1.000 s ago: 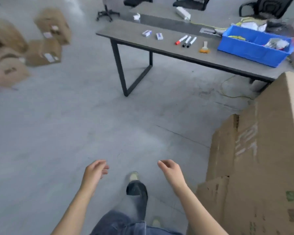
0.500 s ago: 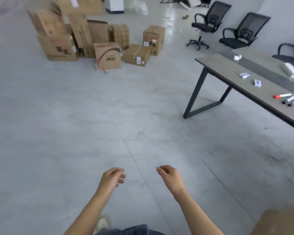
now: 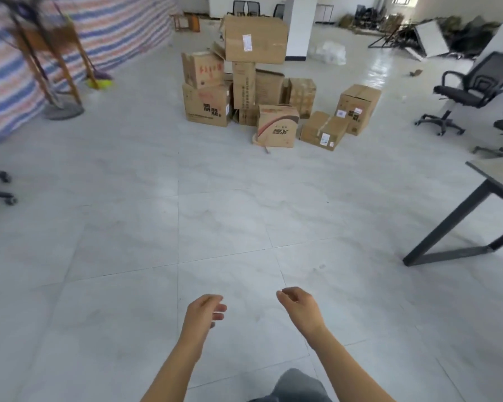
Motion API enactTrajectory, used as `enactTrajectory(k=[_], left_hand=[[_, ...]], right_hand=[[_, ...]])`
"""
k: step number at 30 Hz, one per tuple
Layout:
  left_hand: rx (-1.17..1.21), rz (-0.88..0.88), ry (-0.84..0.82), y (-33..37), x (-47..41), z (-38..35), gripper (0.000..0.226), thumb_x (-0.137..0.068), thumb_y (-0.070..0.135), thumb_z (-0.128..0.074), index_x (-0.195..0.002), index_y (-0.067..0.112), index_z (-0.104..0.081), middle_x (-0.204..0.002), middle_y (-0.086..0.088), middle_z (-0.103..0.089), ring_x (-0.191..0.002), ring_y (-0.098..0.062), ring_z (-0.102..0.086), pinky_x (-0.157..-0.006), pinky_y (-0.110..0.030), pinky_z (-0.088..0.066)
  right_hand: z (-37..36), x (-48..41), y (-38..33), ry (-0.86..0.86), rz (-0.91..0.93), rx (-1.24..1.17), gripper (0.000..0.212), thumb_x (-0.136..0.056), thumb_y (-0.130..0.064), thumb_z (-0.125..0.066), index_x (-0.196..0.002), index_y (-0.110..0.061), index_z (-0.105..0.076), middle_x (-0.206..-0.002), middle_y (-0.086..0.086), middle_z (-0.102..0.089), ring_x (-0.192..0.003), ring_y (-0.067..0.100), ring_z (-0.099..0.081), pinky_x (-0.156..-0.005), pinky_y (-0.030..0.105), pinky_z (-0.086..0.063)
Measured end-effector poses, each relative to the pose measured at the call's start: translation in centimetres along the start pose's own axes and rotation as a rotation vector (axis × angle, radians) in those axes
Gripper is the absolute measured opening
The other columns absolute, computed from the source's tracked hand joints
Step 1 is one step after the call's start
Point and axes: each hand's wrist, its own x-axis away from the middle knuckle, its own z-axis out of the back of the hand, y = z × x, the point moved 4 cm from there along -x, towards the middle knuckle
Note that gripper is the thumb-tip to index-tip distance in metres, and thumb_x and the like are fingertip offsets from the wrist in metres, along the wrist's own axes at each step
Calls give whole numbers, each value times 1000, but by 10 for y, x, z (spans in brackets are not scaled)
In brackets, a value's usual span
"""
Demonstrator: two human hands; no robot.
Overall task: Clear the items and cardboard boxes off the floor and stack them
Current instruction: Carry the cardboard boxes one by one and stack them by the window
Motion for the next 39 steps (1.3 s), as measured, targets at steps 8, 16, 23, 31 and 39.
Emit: enactTrajectory(k=[8,16,23,31,39], left_hand=[[-17,58,52,34,-71,10,14,-93,16,-51,-96,6,-61,-89,-9,-66,-76,-19,-60,-66,-25,-44],[-32,6,92,132,-192,-26,13,-92,17,-52,-91,9,-63,-89,-9,-68,-77,-20,-61,-68,-27,-45],[9,-10,142,212,-278,-69,15,-93,15,-50,-88,11,-63,-88,-8,-68,-79,-21,-61,-72,-28,-45],[51,207,163,216,-363,-77,14,-93,10,-50,-95,1,-61,-89,-13,-65,-78,-24,-59,-62,-25,-44],[90,89,121,329,-526,-48,13,-92,12,-52,-83,9,-62,-82,-8,-66,-74,-21,-59,-67,-27,-43]], right_hand=[[-15,-83,-24,-50,-75,19,20,-91,-28,-53,-99,-10,-59,-85,-4,-57,-82,15,-52,-74,26,-39],[2,-235,-105,-86,12,-34,22,-91,-28,-54,-82,-8,-58,-70,-4,-49,-63,11,-43,-57,22,-34],[28,-346,-164,-108,15,-124,18,-92,-26,-53,-78,-15,-55,-70,-7,-48,-64,8,-43,-57,20,-34],[-2,-432,-172,-207,-114,12,25,-91,-25,-54,-69,-14,-46,-64,-6,-42,-58,10,-37,-54,20,-29],[-28,-555,-252,-107,-136,25,20,-92,-25,-52,-77,-12,-53,-68,-5,-45,-59,9,-39,-54,20,-31]])
